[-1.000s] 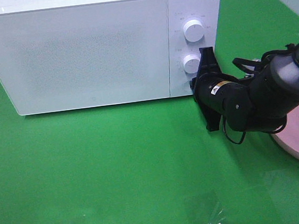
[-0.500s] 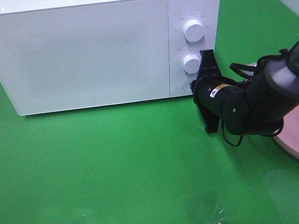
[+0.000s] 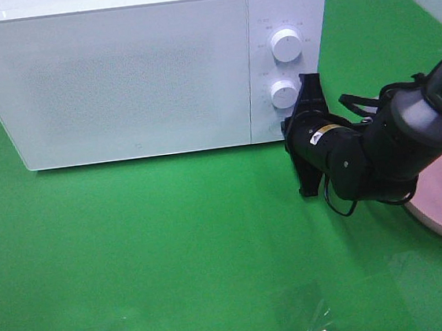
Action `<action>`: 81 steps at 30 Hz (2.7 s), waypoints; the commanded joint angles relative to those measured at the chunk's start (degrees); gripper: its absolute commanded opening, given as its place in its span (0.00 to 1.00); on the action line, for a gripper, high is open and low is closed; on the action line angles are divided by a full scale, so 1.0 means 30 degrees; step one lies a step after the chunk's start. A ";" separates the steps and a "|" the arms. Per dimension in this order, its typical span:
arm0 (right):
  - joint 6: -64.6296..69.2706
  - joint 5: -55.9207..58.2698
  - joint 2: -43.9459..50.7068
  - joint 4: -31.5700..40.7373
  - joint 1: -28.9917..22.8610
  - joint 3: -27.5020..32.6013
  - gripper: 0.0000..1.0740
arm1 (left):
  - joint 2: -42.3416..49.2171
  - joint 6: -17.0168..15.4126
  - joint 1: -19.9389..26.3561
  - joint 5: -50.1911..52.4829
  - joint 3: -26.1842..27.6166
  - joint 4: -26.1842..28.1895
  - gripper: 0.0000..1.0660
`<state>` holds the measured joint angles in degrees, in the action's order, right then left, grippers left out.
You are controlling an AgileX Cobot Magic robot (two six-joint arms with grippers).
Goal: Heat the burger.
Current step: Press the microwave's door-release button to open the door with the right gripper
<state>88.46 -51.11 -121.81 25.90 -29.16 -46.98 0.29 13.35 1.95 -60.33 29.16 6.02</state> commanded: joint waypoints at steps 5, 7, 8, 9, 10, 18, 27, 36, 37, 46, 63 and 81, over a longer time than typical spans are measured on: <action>0.0764 -0.1108 0.0134 -0.0688 0.0115 -0.0344 0.00 | 0.0382 -0.0095 0.0057 0.0115 -0.0057 0.0095 0.94; 0.0917 -0.1108 0.0134 -0.0974 0.0076 -0.0420 0.00 | 0.0382 -0.0095 0.0057 0.0115 -0.0057 0.0095 0.94; 0.0917 -0.1108 0.0134 -0.0974 0.0076 -0.0420 0.00 | 0.0382 -0.0095 0.0057 0.0115 -0.0057 0.0095 0.94; 0.0859 -0.1089 0.0115 -0.0821 0.0076 -0.0420 0.00 | 0.0382 -0.0095 0.0057 0.0115 -0.0057 0.0095 0.94; 0.0859 -0.1089 0.0115 -0.0821 0.0076 -0.0420 0.00 | 0.0382 -0.0095 0.0057 0.0115 -0.0057 0.0095 0.94; 0.0057 -0.1795 -0.0095 0.0038 0.0076 -0.0783 0.00 | 0.0382 -0.0095 0.0057 0.0115 -0.0057 0.0095 0.94; -0.0707 -0.3380 -0.0592 0.1222 0.0095 -0.1261 0.00 | 0.0382 -0.0095 0.0057 0.0115 -0.0057 0.0095 0.94; -0.1547 -0.5118 -0.0592 0.2196 0.0134 -0.2235 0.00 | 0.0382 -0.0095 0.0057 0.0115 -0.0057 0.0095 0.94; -0.1547 -0.5118 -0.0592 0.2196 0.0134 -0.2235 0.00 | 0.0382 -0.0095 0.0057 0.0115 -0.0057 0.0095 0.94; -0.2655 -0.7047 -0.0783 0.2617 0.0573 -0.3686 0.00 | 0.0382 -0.0095 0.0057 0.0115 -0.0057 0.0095 0.94; -0.2865 -0.6780 -0.0917 0.2922 0.0802 -0.4144 0.00 | 0.0382 -0.0095 0.0057 0.0115 -0.0057 0.0095 0.94; -0.2597 -0.3342 -0.0879 0.2445 0.0516 -0.4068 0.00 | 0.0382 -0.0095 0.0057 0.0115 -0.0057 0.0095 0.94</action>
<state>81.30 -48.93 -125.71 35.70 -30.65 -54.20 0.29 13.35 1.95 -60.33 29.16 6.02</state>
